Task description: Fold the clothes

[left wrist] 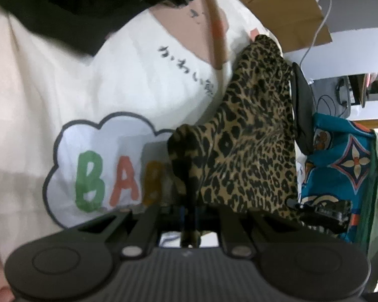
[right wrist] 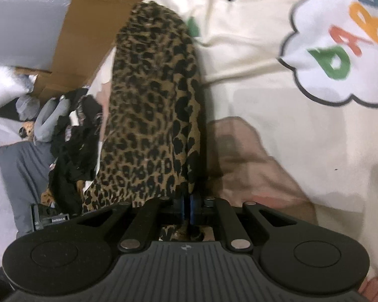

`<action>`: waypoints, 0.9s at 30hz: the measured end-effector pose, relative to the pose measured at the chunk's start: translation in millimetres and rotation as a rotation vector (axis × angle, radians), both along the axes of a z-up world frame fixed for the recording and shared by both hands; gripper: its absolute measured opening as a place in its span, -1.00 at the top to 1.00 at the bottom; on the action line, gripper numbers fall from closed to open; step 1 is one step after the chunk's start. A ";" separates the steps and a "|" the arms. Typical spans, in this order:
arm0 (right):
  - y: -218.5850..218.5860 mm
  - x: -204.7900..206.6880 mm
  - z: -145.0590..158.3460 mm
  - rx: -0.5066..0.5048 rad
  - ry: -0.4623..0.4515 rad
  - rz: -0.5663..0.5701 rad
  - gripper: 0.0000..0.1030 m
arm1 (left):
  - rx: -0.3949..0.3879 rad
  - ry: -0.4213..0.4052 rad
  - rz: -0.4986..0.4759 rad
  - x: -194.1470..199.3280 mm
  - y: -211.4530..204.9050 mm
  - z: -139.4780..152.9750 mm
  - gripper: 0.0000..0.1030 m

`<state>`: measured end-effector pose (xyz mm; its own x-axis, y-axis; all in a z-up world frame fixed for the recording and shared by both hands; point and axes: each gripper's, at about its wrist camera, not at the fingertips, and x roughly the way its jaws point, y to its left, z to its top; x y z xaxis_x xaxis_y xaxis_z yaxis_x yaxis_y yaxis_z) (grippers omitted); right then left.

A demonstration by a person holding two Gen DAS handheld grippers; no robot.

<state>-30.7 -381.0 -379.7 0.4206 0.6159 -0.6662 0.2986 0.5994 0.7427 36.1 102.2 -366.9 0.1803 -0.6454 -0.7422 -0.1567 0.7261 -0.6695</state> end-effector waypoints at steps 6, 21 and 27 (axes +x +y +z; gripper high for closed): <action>-3.8 7.9 46.4 0.014 -0.026 0.000 0.97 | -0.034 -0.002 0.056 9.9 8.3 44.9 0.87; -11.8 2.8 136.9 -0.057 -0.082 0.045 0.97 | -0.011 -0.103 0.054 10.7 0.2 139.0 0.88; -25.1 -3.2 163.8 -0.046 -0.102 0.047 0.97 | -0.016 -0.169 0.022 20.7 -7.4 183.4 0.88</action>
<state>-33.9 -406.1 -215.9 0.4587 0.6065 -0.6494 0.1938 0.6449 0.7393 56.8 94.9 -183.6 0.3163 -0.6515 -0.6896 -0.0566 0.7127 -0.6992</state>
